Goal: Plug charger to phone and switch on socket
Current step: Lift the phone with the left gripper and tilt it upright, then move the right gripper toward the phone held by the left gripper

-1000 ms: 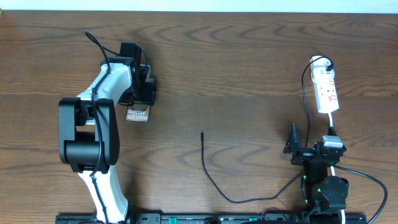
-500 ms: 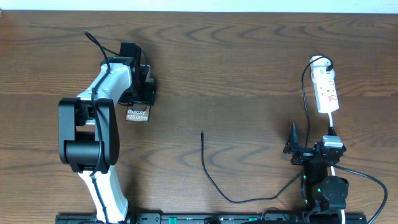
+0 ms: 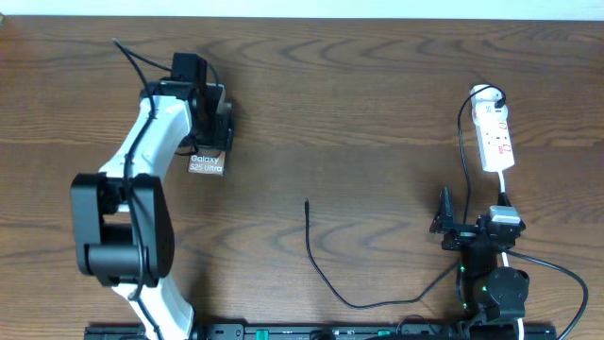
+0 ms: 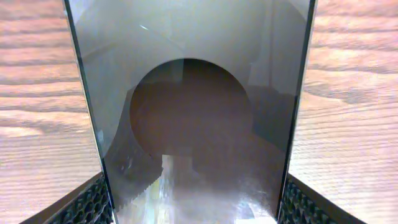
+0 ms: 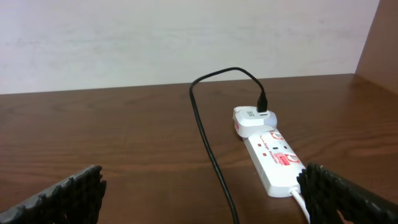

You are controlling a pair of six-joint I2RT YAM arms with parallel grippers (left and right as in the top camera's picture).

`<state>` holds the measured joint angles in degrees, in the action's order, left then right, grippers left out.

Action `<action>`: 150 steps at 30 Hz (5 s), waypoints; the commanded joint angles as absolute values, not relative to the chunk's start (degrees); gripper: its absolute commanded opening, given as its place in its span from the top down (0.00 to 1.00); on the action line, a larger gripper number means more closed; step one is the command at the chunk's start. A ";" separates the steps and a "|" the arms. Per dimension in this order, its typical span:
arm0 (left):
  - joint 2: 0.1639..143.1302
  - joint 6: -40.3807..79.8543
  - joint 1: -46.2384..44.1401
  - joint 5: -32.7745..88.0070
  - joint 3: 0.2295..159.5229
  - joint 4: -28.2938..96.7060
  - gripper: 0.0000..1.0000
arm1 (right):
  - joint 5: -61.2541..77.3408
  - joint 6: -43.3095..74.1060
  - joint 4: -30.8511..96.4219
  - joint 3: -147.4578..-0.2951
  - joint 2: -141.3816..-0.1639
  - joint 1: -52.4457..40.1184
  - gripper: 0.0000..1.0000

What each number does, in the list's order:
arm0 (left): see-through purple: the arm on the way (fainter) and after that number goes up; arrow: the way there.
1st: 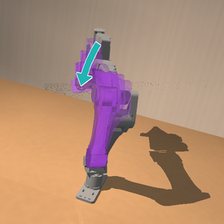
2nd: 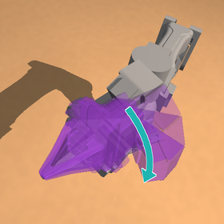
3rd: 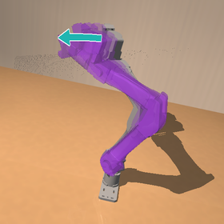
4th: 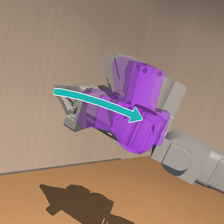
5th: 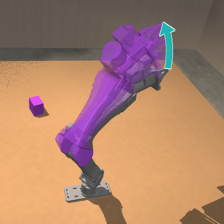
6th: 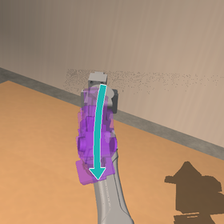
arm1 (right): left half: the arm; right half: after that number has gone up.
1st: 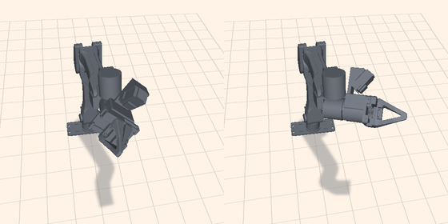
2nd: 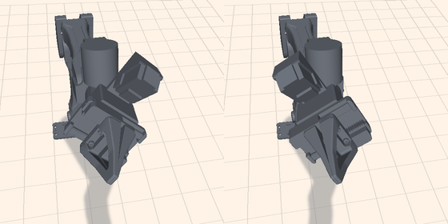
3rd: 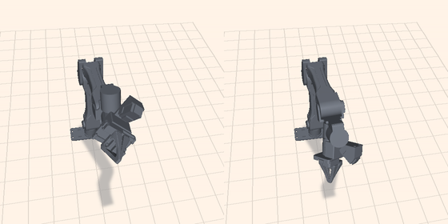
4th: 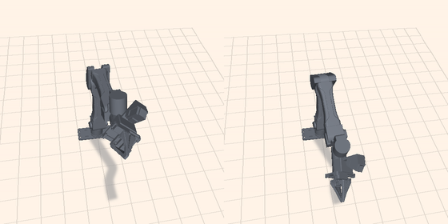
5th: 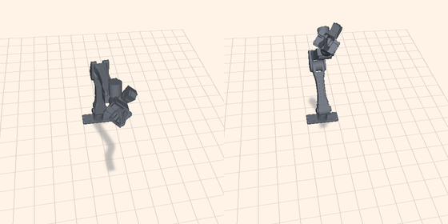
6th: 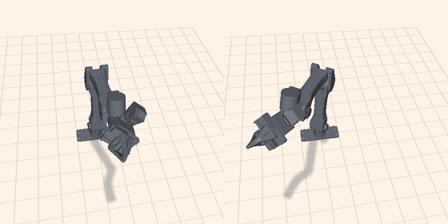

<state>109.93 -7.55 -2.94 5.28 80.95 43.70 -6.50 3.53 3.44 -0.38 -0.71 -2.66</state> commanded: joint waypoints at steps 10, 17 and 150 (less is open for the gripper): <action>103.31 4.58 -2.79 19.99 81.76 50.26 0.93 | -7.33 4.23 3.62 -0.32 -0.38 -3.05 0.01; 101.03 16.12 -2.79 41.54 81.78 47.13 0.92 | -7.33 4.21 3.62 -0.32 -0.38 -3.05 0.01; 101.16 81.41 -6.28 11.05 81.60 52.62 0.93 | 59.05 67.35 -22.57 -57.74 -103.70 -6.66 0.01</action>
<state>102.52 76.01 -5.13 13.02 80.97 52.51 52.69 50.72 -15.33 -57.45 -96.71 -4.10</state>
